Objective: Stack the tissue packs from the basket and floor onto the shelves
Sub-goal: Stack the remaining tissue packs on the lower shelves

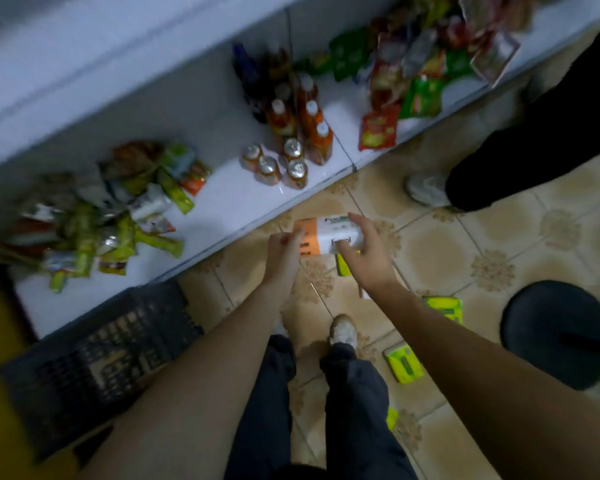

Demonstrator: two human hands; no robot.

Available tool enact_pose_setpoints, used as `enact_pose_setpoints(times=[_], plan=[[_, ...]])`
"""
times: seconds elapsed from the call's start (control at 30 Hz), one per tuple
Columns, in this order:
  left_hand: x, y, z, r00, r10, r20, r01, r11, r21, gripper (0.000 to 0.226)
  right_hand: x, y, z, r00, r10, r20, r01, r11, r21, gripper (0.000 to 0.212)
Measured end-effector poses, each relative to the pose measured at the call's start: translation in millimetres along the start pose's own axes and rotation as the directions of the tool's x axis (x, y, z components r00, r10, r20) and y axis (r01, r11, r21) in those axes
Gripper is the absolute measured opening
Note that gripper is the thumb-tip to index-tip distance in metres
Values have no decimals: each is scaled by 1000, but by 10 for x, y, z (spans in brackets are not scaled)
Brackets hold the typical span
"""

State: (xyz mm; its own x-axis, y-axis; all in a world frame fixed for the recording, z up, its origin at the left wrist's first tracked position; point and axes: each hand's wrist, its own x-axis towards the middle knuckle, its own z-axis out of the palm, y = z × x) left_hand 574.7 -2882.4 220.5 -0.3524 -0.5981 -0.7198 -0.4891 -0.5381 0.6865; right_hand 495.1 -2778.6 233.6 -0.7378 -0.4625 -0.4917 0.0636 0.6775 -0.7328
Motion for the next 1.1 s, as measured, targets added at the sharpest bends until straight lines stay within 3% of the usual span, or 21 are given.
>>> enact_pose_setpoints(times=[0.1, 0.23, 0.37, 0.5, 0.97, 1.03, 1.1], plan=[[-359, 468, -199, 979, 130, -157, -142, 988, -67, 12, -188, -586, -156, 983, -186, 10, 186, 980, -71, 48], [-772, 943, -505, 933, 267, -242, -306, 941, -143, 14, -465, -1312, -283, 915, -401, 36, 402, 908, -117, 45], [-1133, 1340, -882, 822, 469, -323, -530, 837, -136, 20, -710, -1932, -296, 844, -535, 41, 537, 837, -107, 42], [-1208, 1673, -1342, 730, 565, -386, -626, 779, -44, 29, -802, -2477, -112, 800, -594, 84, 600, 797, -68, 39], [-773, 2363, -3565, 511, 598, -617, -644, 742, 186, 35, -867, -4121, 1834, 656, -734, 173, 740, 671, 43, 41], [-648, 2427, -3790, 505, 613, -608, -673, 720, 168, 36, -806, -4287, 2050, 648, -745, 159, 752, 659, 24, 41], [-514, 2495, -3927, 546, 611, -574, -657, 737, 159, 35, -720, -4385, 2214, 650, -744, 154, 755, 656, -15, 42]])
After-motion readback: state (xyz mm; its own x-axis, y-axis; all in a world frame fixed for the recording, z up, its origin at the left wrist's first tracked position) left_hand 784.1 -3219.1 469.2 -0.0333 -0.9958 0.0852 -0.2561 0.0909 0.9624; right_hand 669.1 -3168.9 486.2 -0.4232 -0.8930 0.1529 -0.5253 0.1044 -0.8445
